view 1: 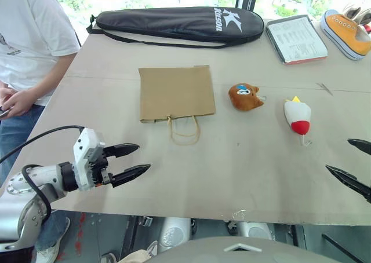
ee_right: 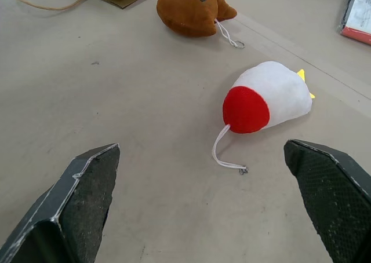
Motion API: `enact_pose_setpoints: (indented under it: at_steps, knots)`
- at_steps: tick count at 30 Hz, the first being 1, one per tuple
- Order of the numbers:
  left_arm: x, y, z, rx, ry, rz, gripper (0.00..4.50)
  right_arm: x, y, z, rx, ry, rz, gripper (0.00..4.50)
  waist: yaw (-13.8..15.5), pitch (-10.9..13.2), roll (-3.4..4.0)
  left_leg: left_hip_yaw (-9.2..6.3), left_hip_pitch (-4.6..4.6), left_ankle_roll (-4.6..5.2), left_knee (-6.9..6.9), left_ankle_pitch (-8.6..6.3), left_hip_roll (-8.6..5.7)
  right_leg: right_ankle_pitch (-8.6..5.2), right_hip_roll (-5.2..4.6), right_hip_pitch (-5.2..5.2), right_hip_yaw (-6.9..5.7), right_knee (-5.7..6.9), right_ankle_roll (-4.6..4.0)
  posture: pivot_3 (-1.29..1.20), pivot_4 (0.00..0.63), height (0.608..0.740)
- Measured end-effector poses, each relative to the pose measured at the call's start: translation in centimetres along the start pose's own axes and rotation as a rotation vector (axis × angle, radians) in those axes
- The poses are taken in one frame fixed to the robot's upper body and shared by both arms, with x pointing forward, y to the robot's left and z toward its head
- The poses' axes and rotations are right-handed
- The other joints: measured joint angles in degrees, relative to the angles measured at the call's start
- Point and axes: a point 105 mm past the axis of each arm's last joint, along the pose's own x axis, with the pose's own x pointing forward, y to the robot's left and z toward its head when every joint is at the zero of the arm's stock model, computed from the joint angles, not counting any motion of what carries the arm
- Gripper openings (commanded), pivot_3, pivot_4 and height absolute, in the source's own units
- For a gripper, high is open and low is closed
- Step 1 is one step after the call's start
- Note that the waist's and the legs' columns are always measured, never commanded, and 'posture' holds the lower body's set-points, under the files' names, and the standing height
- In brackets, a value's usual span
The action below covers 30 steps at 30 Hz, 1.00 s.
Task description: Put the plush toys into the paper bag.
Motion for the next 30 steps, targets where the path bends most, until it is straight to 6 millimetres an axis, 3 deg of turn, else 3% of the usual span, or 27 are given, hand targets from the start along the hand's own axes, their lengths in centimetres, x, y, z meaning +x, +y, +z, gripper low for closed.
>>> enact_pose_setpoints:
  at_steps: [3, 8, 18, 21, 23, 24, 26, 29, 30]
  knots:
    - [0.6, 1.1, 1.0, 0.087, -0.025, 0.037, 4.39, 0.7, 0.4, 0.4, 0.004, -0.035, -0.011, 4.5, 0.4, -0.01, -0.02, -0.06, 0.0, -0.01, 0.01, 0.01, -0.01, 0.0, 0.03, 0.01, -0.04, 0.02, 0.0, 0.0, 0.15, 0.74]
    - [2.5, 3.3, 4.2, 0.401, -0.095, 0.12, 4.39, 4.2, 4.0, 3.4, -0.027, -0.186, 0.088, 4.5, 0.8, -0.08, 0.03, 0.12, 0.03, 0.03, 0.03, -0.01, -0.05, 0.06, 0.23, -0.01, 0.09, 0.07, 0.08, 0.0, 0.15, 0.74]
    - [6.5, 5.0, 5.4, 0.85, -0.07, 0.096, 4.39, 7.1, 7.9, 5.5, -0.029, -0.269, 0.169, 4.5, 1.15, -0.11, -0.04, 0.06, -0.18, 0.08, 0.2, -0.04, -0.09, 0.14, 0.27, -0.06, -0.06, 0.03, 0.23, 0.0, 0.15, 0.74]
    - [8.8, 5.2, 5.2, 0.894, -0.083, 0.068, 3.53, 7.3, 8.1, 5.2, -0.025, -0.252, 0.152, 4.5, 1.14, -0.13, -0.08, 0.07, -0.25, 0.14, 0.35, -0.07, -0.12, 0.15, 0.29, -0.06, -0.06, 0.03, 0.25, 0.0, 0.15, 0.74]
    - [10.3, 5.2, 4.7, 0.9, -0.086, 0.04, 2.6, 7.3, 8.0, 4.8, -0.042, -0.23, 0.124, 4.5, 1.06, -0.13, -0.1, 0.07, -0.26, 0.14, 0.38, -0.07, -0.1, 0.16, 0.32, -0.07, -0.05, 0.04, 0.26, 0.0, 0.15, 0.74]
    - [10.7, 5.2, 4.5, 0.901, -0.084, 0.029, 2.23, 7.4, 8.0, 4.7, -0.046, -0.224, 0.112, 4.5, 0.93, -0.13, -0.1, 0.08, -0.25, 0.14, 0.38, -0.07, -0.09, 0.16, 0.34, -0.07, -0.04, 0.06, 0.26, 0.0, 0.15, 0.74]
    - [11.1, 5.4, 4.5, 0.902, -0.09, 0.014, 1.08, 7.6, 7.9, 4.6, -0.035, -0.233, 0.069, 4.5, 0.79, -0.13, -0.1, 0.08, -0.25, 0.1, 0.38, -0.05, -0.02, 0.15, 0.43, -0.15, 0.0, 0.16, 0.26, 0.0, 0.15, 0.74]
    - [11.4, 5.5, 5.1, 0.881, -0.114, 0.004, 0.07, 8.0, 7.8, 4.6, -0.041, -0.224, 0.022, 4.5, 0.87, -0.14, -0.09, 0.07, -0.25, 0.1, 0.38, -0.04, -0.01, 0.15, 0.43, -0.17, -0.02, 0.21, 0.26, 0.0, 0.15, 0.74]
    - [11.4, 5.4, 5.4, 0.856, -0.134, -0.008, 0.0, 8.2, 7.8, 4.5, -0.036, -0.215, 0.018, 4.1, 0.87, -0.14, -0.09, 0.09, -0.26, 0.09, 0.39, -0.04, -0.02, 0.15, 0.41, -0.17, -0.01, 0.21, 0.26, 0.0, 0.15, 0.74]
